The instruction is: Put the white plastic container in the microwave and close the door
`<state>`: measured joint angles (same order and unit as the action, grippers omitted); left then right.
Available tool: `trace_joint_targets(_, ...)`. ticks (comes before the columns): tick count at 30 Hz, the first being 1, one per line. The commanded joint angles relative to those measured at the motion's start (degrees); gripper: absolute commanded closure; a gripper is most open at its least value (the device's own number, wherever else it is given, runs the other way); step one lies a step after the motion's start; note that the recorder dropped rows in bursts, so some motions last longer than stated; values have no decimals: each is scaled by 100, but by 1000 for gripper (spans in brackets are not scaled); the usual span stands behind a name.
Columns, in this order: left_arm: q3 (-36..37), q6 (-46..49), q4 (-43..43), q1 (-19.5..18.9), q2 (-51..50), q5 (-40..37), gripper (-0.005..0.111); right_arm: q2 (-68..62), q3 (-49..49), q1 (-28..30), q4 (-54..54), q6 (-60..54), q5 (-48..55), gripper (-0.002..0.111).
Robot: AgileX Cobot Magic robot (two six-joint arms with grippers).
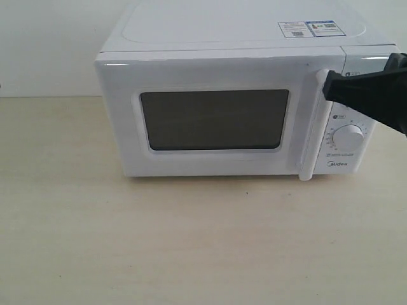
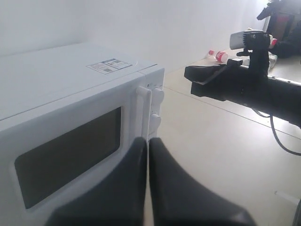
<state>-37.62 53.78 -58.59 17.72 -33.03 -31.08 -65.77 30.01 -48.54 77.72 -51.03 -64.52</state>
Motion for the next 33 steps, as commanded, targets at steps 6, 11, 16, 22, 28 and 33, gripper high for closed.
trace_joint_targets(6,32,-30,-55,25,2,-27,103,56,-27,0,0,-56,-46,109)
trace_joint_targets(11,-30,251,1447,17,366,-116,103,56,-27,0,0,-56,-60,109)
trace_joint_targets(16,-30,-1103,2933,-13,894,-26,103,56,-27,0,0,-46,-73,109)
trace_joint_targets(22,-30,-5093,5269,-286,1298,-592,103,56,-27,0,0,-46,-73,109)
trace_joint_targets(28,-30,-8260,7227,-402,1671,-2105,103,56,-27,0,0,-46,-73,109)
trace_joint_targets(33,192,-8445,7346,-391,2209,-1820,103,56,-27,0,0,-46,-73,109)
